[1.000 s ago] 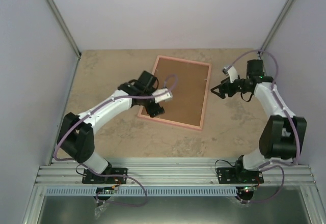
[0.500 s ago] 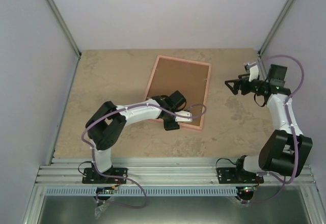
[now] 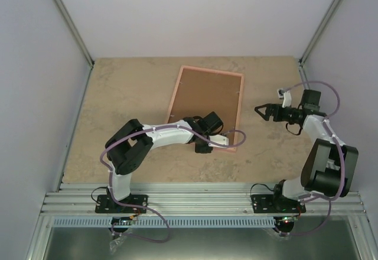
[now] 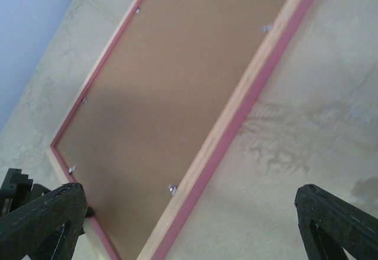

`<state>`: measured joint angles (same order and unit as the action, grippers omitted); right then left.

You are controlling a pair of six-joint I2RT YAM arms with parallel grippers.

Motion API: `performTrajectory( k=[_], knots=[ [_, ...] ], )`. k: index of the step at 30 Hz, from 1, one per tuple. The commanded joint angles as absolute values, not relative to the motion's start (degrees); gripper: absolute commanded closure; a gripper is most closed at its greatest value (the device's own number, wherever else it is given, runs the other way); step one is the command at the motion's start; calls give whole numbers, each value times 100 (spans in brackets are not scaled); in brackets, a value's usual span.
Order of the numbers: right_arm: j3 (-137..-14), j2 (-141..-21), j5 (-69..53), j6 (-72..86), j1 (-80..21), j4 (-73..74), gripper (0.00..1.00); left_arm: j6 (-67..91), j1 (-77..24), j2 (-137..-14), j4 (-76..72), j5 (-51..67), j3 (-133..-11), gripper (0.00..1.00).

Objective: Put the photo into the frame

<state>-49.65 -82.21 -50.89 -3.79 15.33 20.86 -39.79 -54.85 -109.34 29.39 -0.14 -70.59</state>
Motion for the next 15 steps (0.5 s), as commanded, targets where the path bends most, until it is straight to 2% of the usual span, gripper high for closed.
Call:
performTrajectory(
  k=[1, 6, 15],
  knots=[
    [-4637, -8518, -5548, -134, 1519, 1875, 2, -3777, -5546, -10952, 2890, 35, -7060, 88],
    [-4474, -8862, -5803, 200, 1359, 1648, 2, -3553, -5546, -10618, 2952, 359, -7321, 97],
    [-4598, -9863, -6310, 768, 967, 1371, 4, -3230, -5555, -10154, 2997, 1105, -7471, 98]
  ],
)
